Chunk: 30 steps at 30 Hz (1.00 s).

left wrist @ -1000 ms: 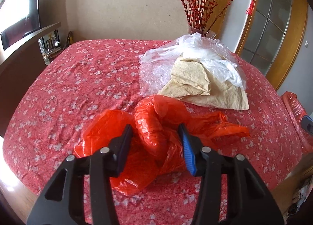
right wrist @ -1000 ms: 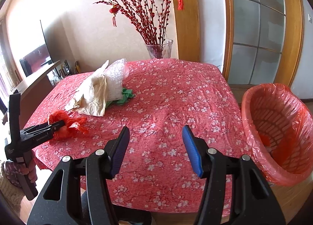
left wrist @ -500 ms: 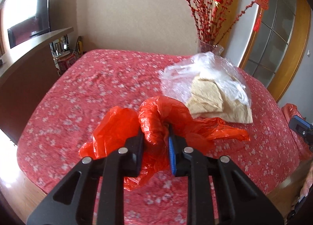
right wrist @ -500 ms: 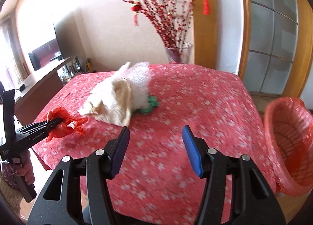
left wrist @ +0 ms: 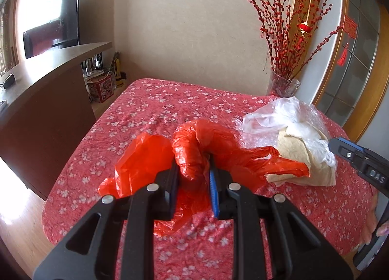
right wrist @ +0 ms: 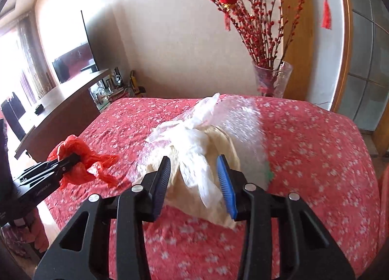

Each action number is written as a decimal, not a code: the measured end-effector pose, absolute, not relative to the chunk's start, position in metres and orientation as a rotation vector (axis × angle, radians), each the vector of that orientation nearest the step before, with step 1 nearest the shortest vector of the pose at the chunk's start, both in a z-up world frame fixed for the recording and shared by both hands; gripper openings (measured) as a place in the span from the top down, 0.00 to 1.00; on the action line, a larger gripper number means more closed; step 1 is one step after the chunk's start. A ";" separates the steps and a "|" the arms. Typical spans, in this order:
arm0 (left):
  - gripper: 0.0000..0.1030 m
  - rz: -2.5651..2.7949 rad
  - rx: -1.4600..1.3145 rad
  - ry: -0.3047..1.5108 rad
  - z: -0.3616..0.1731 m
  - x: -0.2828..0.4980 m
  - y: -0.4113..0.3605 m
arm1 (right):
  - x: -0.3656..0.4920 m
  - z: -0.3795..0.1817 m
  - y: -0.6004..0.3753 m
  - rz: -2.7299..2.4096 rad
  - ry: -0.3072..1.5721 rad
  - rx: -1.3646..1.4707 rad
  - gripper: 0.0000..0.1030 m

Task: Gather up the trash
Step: 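Grasp the crumpled red bag with the left tool while the right tool grasps the white bag, then carry both held bags over the red-lined basket with both tools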

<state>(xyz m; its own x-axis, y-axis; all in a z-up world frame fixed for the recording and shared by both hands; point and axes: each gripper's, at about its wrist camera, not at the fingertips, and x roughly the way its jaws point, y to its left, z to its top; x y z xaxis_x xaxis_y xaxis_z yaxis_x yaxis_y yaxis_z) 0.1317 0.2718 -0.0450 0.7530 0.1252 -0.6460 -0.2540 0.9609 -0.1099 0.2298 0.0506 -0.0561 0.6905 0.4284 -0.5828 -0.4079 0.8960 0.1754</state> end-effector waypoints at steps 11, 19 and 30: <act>0.78 0.194 -0.202 0.697 -0.048 0.140 0.277 | 0.258 -0.074 0.079 0.429 0.716 -0.061 0.65; 0.78 0.174 -0.191 0.695 -0.049 0.143 0.269 | 0.252 -0.082 0.070 0.439 0.735 -0.052 0.91; 0.78 0.127 -0.164 0.667 -0.035 0.147 0.244 | 0.229 -0.056 0.036 0.445 0.665 0.011 0.92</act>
